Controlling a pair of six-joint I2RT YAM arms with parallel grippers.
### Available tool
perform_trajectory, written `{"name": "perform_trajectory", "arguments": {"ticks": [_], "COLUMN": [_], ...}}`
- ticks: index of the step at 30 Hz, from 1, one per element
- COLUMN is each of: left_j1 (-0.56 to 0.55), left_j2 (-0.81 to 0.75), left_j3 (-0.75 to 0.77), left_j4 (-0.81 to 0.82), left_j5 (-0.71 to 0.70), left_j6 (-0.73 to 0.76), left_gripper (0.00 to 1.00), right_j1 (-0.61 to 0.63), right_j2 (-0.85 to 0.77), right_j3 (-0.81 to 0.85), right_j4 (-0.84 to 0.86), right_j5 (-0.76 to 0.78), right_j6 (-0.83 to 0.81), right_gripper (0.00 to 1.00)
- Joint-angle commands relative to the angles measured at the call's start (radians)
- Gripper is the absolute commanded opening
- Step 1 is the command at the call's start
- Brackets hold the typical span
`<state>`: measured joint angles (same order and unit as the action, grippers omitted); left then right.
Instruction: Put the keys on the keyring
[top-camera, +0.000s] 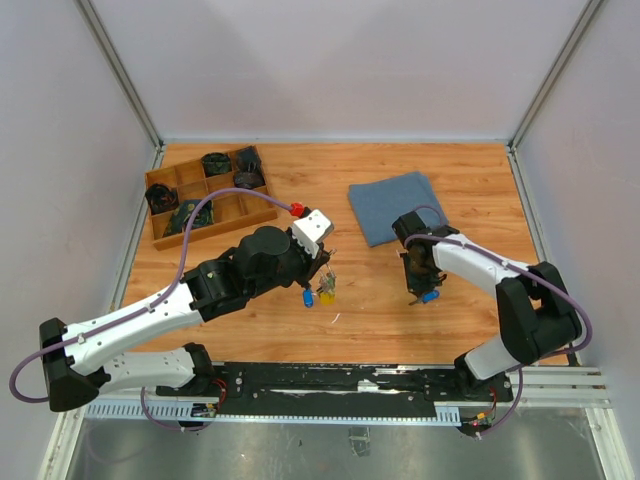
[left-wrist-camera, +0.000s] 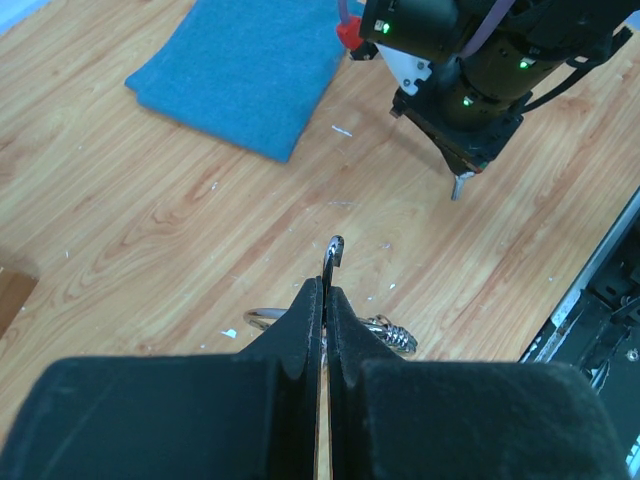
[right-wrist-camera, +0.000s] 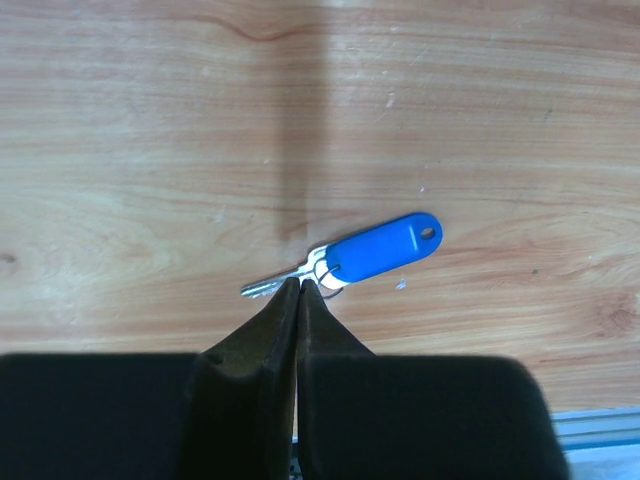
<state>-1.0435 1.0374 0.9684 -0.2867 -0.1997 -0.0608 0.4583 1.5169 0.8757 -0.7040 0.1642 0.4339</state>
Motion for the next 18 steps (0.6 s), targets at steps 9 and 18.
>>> {"name": "perform_trajectory", "arguments": {"ticks": [9,18], "left_j1": [0.006,0.005], "left_j2": [-0.001,0.004], "left_j3": [0.036,0.036], "left_j4": [0.034,0.034], "left_j5": [0.002,0.007], "left_j6": [-0.01,-0.008], "left_gripper": [0.01,0.0], "right_j1": [0.018,0.017], "right_j2": [-0.079,-0.075], "right_j3": [0.029,0.005], "right_j4": [-0.045,-0.146], "right_j5": [-0.074,0.048], "right_j6": [-0.024,0.002], "right_gripper": [0.09,0.44]}}
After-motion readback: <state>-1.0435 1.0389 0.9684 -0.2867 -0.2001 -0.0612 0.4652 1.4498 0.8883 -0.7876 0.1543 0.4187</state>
